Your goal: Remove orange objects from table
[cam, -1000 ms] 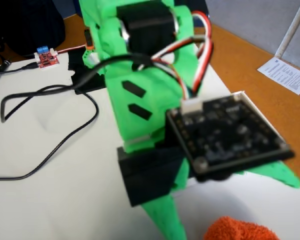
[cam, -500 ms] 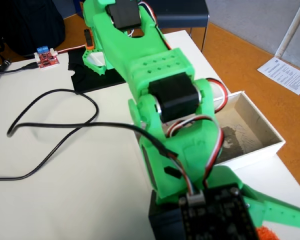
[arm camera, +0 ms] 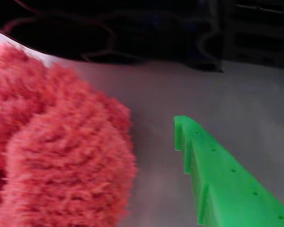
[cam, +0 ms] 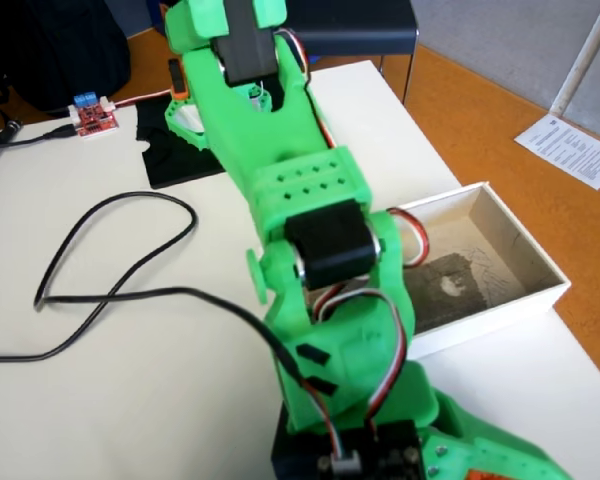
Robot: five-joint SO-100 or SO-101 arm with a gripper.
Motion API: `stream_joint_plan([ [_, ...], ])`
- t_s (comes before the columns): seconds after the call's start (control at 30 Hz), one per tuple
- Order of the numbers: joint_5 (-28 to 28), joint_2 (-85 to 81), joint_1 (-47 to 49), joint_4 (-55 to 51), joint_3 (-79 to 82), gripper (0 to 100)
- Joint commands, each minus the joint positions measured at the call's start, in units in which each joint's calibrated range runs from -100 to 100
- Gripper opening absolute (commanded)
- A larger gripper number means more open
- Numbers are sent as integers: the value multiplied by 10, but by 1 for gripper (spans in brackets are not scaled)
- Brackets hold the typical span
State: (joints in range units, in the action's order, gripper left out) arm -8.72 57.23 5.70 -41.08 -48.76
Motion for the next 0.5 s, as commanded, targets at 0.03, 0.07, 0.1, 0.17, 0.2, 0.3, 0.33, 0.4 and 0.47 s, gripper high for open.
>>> stream_joint_plan([
  [0.03,25,6,3,-8,-41,51],
  [0.07,32,7,4,-10,-41,51],
  [0.1,37,8,5,-12,-41,51],
  [0.17,44,10,9,-12,-43,50],
  [0.2,47,11,11,-12,-46,50],
  [0.3,54,12,17,-12,-52,50],
  [0.33,57,12,20,-12,-52,50],
  [0.4,62,12,23,-12,-52,48],
  [0.47,70,12,26,-12,-47,37],
])
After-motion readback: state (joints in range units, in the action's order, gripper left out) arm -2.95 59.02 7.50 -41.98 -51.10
